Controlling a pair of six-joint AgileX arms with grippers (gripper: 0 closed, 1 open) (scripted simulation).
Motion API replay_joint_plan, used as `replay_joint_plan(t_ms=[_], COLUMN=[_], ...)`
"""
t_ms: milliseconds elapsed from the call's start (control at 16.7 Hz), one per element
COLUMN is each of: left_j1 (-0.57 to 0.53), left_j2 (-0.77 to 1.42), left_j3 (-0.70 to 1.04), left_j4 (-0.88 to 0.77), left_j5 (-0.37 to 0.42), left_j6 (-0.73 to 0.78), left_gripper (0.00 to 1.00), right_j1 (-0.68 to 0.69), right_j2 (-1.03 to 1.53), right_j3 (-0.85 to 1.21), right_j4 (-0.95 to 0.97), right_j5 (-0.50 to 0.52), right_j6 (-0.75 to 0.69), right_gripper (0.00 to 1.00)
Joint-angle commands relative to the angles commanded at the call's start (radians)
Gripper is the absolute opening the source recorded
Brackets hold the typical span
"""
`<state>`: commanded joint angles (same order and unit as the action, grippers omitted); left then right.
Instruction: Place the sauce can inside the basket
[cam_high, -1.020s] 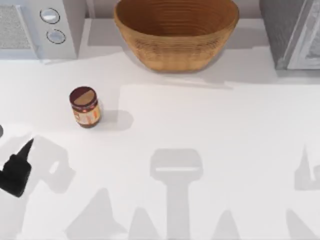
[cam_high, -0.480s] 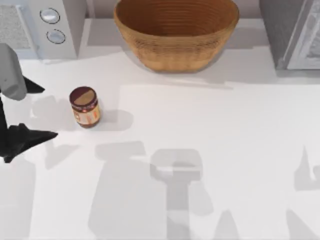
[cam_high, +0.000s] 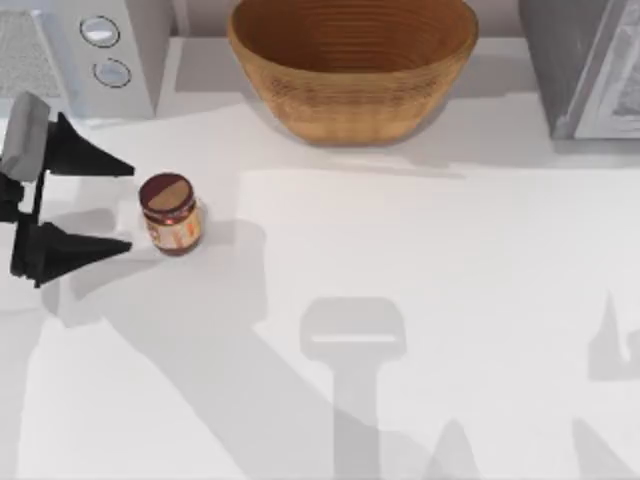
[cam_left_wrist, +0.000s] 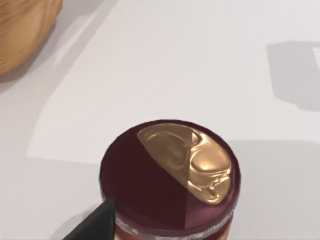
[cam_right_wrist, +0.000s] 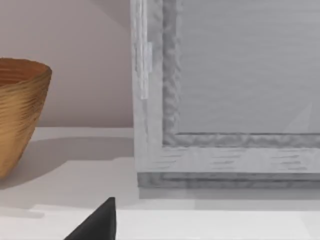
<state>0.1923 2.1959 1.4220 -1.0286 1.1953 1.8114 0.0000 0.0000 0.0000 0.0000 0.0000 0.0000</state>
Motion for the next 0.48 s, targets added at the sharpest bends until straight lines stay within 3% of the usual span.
replay_joint_plan(t_ms=[240,480], left_j1=[0.019,0.025], left_j2=[0.221,0.292], left_j3=[0.142,0.188], left_j4=[-0.102,-0.135], left_j5=[0.119,0.156], left_j6=[0.182,0.24], left_gripper=[1.0,1.0], right_j1=[0.0,0.0], right_j2=[0.0,0.0], right_j3=[0.0,0.0], right_j4=[0.0,0.0], right_j5=[0.0,0.0], right_j6=[0.0,0.0], right_gripper=[1.0,1.0])
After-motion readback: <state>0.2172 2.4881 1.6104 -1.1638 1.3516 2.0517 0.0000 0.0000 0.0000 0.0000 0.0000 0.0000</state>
